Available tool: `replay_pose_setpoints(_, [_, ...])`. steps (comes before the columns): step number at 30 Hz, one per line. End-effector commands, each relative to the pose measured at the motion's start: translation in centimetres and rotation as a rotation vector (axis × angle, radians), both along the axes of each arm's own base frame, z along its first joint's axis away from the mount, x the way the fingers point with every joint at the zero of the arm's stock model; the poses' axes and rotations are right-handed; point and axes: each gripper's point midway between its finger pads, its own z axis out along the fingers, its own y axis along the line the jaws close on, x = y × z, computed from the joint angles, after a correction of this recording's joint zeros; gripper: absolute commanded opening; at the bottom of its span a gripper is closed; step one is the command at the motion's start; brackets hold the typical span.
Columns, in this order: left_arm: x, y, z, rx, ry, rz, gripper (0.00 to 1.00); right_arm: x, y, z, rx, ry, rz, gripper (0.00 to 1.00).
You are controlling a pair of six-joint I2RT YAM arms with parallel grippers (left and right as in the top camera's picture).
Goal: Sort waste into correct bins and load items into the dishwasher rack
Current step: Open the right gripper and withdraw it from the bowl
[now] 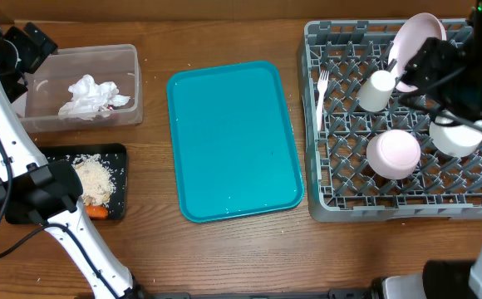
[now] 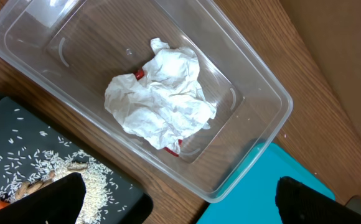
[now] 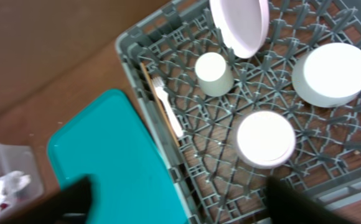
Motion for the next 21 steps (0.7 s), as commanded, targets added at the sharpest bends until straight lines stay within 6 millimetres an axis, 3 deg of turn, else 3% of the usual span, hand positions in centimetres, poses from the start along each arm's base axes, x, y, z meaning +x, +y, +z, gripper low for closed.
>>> replay_pose_setpoints(1, [-0.2, 0.1, 0.8, 0.023, -0.014, -0.011, 1.0, -1.2, 1.0, 1.2, 0.039, -0.041, 0.036, 1.0])
replay_pose_setpoints(5, [-0.2, 0.1, 0.8, 0.023, -0.014, -0.011, 1.0, -1.3, 2.0, 1.2, 0.083, -0.038, 0.071, 1.0])
replay_pose_setpoints(17, [-0.2, 0.1, 0.8, 0.023, -0.014, -0.011, 1.0, -1.3, 2.0, 1.2, 0.08, -0.038, 0.074, 1.0])
replay_pose_setpoints(20, [-0.2, 0.1, 0.8, 0.023, -0.014, -0.011, 1.0, -1.5, 2.6, 1.4, -0.068, -0.06, 0.318, 1.0])
replay_pose_setpoints(21, [-0.2, 0.1, 0.8, 0.023, -0.015, -0.011, 1.0, -1.8, 2.5, 1.7, -0.079, -0.07, 0.328, 1.0])
